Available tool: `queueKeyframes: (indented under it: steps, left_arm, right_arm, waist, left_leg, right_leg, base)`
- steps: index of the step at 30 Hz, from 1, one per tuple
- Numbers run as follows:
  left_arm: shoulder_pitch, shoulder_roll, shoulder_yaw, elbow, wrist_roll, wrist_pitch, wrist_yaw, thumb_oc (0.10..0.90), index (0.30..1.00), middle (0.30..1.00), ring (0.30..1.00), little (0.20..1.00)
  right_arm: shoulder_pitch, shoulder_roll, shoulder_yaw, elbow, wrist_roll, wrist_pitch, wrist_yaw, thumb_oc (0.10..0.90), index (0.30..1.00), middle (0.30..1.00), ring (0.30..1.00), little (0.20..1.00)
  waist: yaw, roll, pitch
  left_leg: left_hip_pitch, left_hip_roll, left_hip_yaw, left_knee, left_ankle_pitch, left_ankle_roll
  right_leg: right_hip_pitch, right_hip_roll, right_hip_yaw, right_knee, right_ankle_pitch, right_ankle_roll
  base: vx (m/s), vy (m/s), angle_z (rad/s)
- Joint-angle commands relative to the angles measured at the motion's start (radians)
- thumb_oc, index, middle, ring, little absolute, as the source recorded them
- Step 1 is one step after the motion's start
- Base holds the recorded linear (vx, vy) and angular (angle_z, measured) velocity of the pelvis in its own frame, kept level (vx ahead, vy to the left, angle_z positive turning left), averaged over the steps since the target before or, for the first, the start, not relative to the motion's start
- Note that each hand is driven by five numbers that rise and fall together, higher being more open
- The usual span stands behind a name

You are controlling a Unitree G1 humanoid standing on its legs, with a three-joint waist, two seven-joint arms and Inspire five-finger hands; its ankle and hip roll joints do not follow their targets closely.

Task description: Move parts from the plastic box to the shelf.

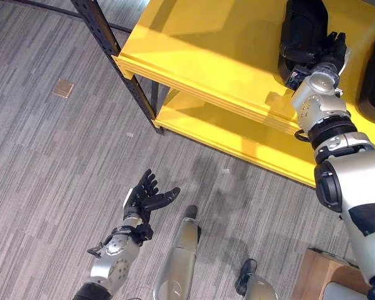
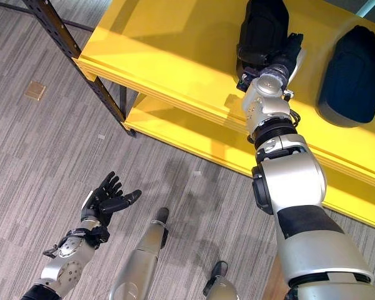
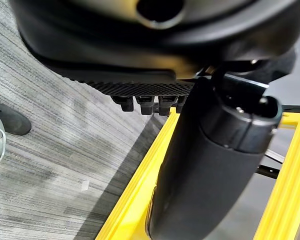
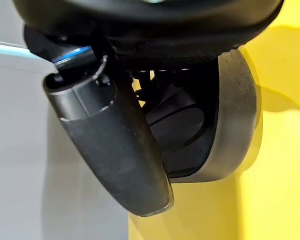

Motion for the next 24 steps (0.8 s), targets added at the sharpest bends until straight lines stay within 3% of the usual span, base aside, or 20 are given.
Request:
queueKeyframes:
  steps: [1, 2, 4, 5, 7, 8, 9, 11, 13, 14, 15, 16, 21, 22, 24]
  left_arm:
    - [-0.014, 0.052, 0.023, -0.083, 0.009, -0.084, -0.002, 0.9, 1.0, 1.0, 1.0, 1.0]
    - [-0.014, 0.053, 0.022, -0.084, 0.009, -0.084, -0.002, 0.9, 1.0, 1.0, 1.0, 1.0]
    - [-0.014, 0.052, 0.021, -0.084, 0.01, -0.085, -0.003, 0.9, 1.0, 1.0, 1.0, 1.0]
    - [-0.016, 0.053, 0.02, -0.086, 0.01, -0.085, -0.003, 0.9, 1.0, 1.0, 1.0, 1.0]
    - [-0.015, 0.052, 0.019, -0.086, 0.01, -0.086, -0.003, 0.9, 1.0, 1.0, 1.0, 1.0]
    - [-0.016, 0.053, 0.019, -0.086, 0.01, -0.085, -0.003, 0.9, 1.0, 1.0, 1.0, 1.0]
    - [-0.016, 0.053, 0.019, -0.087, 0.01, -0.085, -0.003, 0.9, 1.0, 1.0, 1.0, 1.0]
    - [-0.015, 0.054, 0.019, -0.089, 0.01, -0.084, -0.003, 0.9, 1.0, 1.0, 1.0, 1.0]
    - [-0.015, 0.054, 0.018, -0.087, 0.01, -0.084, -0.003, 0.9, 1.0, 1.0, 1.0, 1.0]
    - [-0.015, 0.053, 0.021, -0.085, 0.009, -0.084, -0.002, 0.9, 1.0, 1.0, 1.0, 1.0]
    - [-0.015, 0.051, 0.021, -0.085, 0.009, -0.083, -0.001, 0.9, 1.0, 1.0, 1.0, 1.0]
    - [-0.016, 0.052, 0.021, -0.085, 0.009, -0.084, -0.001, 0.9, 1.0, 1.0, 1.0, 1.0]
    - [-0.015, 0.052, 0.02, -0.087, 0.008, -0.085, -0.003, 0.9, 1.0, 1.0, 1.0, 1.0]
    - [-0.015, 0.052, 0.021, -0.086, 0.008, -0.085, -0.003, 0.9, 1.0, 1.0, 1.0, 1.0]
    - [-0.017, 0.055, 0.022, -0.085, 0.008, -0.086, -0.004, 0.9, 1.0, 1.0, 1.0, 1.0]
  right_arm:
    - [-0.035, -0.074, 0.011, -0.025, 0.016, -0.065, -0.035, 0.9, 1.0, 1.0, 1.0, 1.0]
    - [-0.035, -0.074, 0.011, -0.026, 0.016, -0.065, -0.035, 0.9, 1.0, 1.0, 1.0, 1.0]
    - [-0.033, -0.074, 0.008, -0.029, 0.022, -0.067, -0.035, 0.9, 1.0, 1.0, 1.0, 1.0]
    - [-0.033, -0.073, 0.006, -0.031, 0.023, -0.068, -0.036, 0.9, 1.0, 1.0, 1.0, 1.0]
    - [-0.032, -0.073, 0.007, -0.032, 0.022, -0.068, -0.036, 0.9, 1.0, 1.0, 1.0, 1.0]
    - [-0.034, -0.073, 0.004, -0.032, 0.025, -0.069, -0.036, 0.9, 1.0, 1.0, 1.0, 1.0]
    - [-0.033, -0.073, 0.001, -0.031, 0.034, -0.071, -0.037, 0.9, 1.0, 1.0, 1.0, 1.0]
    - [-0.034, -0.073, -0.001, -0.029, 0.039, -0.072, -0.038, 0.9, 1.0, 1.0, 1.0, 1.0]
    - [-0.034, -0.073, -0.003, -0.028, 0.043, -0.073, -0.038, 0.9, 1.0, 1.0, 1.0, 1.0]
    - [-0.035, -0.076, -0.008, -0.027, 0.055, -0.078, -0.039, 0.9, 1.0, 1.0, 1.0, 1.0]
    - [-0.035, -0.076, -0.009, -0.027, 0.058, -0.078, -0.039, 0.9, 1.0, 1.0, 1.0, 1.0]
    - [-0.034, -0.077, -0.012, -0.029, 0.062, -0.081, -0.039, 0.9, 1.0, 1.0, 1.0, 1.0]
    - [-0.035, -0.071, -0.002, -0.032, 0.055, -0.079, -0.037, 0.9, 1.0, 1.0, 1.0, 1.0]
    - [-0.035, -0.07, -0.001, -0.032, 0.055, -0.078, -0.037, 0.9, 1.0, 1.0, 1.0, 1.0]
    - [-0.043, -0.057, 0.021, -0.041, 0.031, -0.075, -0.028, 0.9, 1.0, 1.0, 1.0, 1.0]
  waist:
    - [0.002, -0.012, -0.051]
    - [0.003, -0.008, -0.048]
    - [0.002, -0.013, -0.051]
    - [0.003, -0.009, -0.047]
    - [0.001, -0.014, -0.05]
    - [0.003, -0.011, -0.047]
    - [0.002, -0.015, -0.05]
    - [0.003, -0.012, -0.048]
    - [0.002, -0.015, -0.052]
    - [0.004, -0.011, -0.05]
    - [0.003, -0.015, -0.054]
    - [0.005, -0.011, -0.05]
    - [0.006, -0.013, -0.05]
    - [0.005, -0.017, -0.053]
    - [0.007, -0.014, -0.051]
  left_leg:
    - [-0.046, 0.055, 0.008, 0.1, -0.119, -0.021]
    - [-0.053, 0.053, 0.01, 0.093, -0.091, -0.015]
    - [-0.047, 0.054, 0.007, 0.101, -0.12, -0.021]
    - [-0.055, 0.053, 0.009, 0.094, -0.092, -0.015]
    - [-0.048, 0.053, 0.006, 0.102, -0.12, -0.021]
    - [-0.057, 0.052, 0.008, 0.096, -0.092, -0.015]
    - [-0.051, 0.052, 0.005, 0.104, -0.121, -0.021]
    - [-0.06, 0.051, 0.008, 0.099, -0.094, -0.015]
    - [-0.052, 0.051, 0.005, 0.105, -0.123, -0.021]
    - [-0.061, 0.049, 0.01, 0.098, -0.095, -0.015]
    - [-0.054, 0.05, 0.007, 0.105, -0.123, -0.021]
    - [-0.062, 0.049, 0.01, 0.099, -0.095, -0.015]
    - [-0.065, 0.049, 0.01, 0.101, -0.094, -0.016]
    - [-0.058, 0.05, 0.007, 0.108, -0.122, -0.021]
    - [-0.063, 0.05, 0.011, 0.099, -0.094, -0.015]
  right_leg:
    - [0.032, 0.032, 0.036, 0.037, -0.013, -0.058]
    - [0.024, 0.03, 0.031, 0.035, 0.004, -0.059]
    - [0.033, 0.033, 0.036, 0.034, -0.012, -0.058]
    - [0.025, 0.031, 0.03, 0.033, 0.004, -0.059]
    - [0.034, 0.033, 0.035, 0.034, -0.012, -0.058]
    - [0.025, 0.032, 0.029, 0.032, 0.004, -0.058]
    - [0.035, 0.033, 0.035, 0.032, -0.013, -0.057]
    - [0.026, 0.031, 0.029, 0.03, 0.005, -0.058]
    - [0.035, 0.033, 0.035, 0.03, -0.012, -0.056]
    - [0.028, 0.031, 0.031, 0.027, 0.004, -0.057]
    - [0.036, 0.033, 0.037, 0.028, -0.012, -0.057]
    - [0.028, 0.031, 0.031, 0.027, 0.004, -0.057]
    - [0.03, 0.033, 0.03, 0.025, 0.004, -0.058]
    - [0.039, 0.035, 0.036, 0.026, -0.012, -0.057]
    - [0.029, 0.034, 0.032, 0.025, 0.003, -0.058]
  base:
    - [-0.07, 0.027, -0.01]
    - [0.0, 0.0, 0.0]
    - [0.0, 0.0, 0.0]
    - [0.0, 0.0, 0.0]
    - [0.0, 0.0, 0.0]
    - [0.08, -0.048, 0.02]
    - [-0.07, 0.018, 0.01]
    - [0.0, 0.0, -0.02]
    - [0.04, -0.016, -0.01]
    - [0.0, 0.0, 0.0]
    - [-0.06, 0.031, 0.0]
    - [0.0, 0.0, 0.0]
    - [0.0, -0.001, 0.01]
    - [0.0, 0.0, 0.0]
    - [-0.04, 0.018, 0.0]
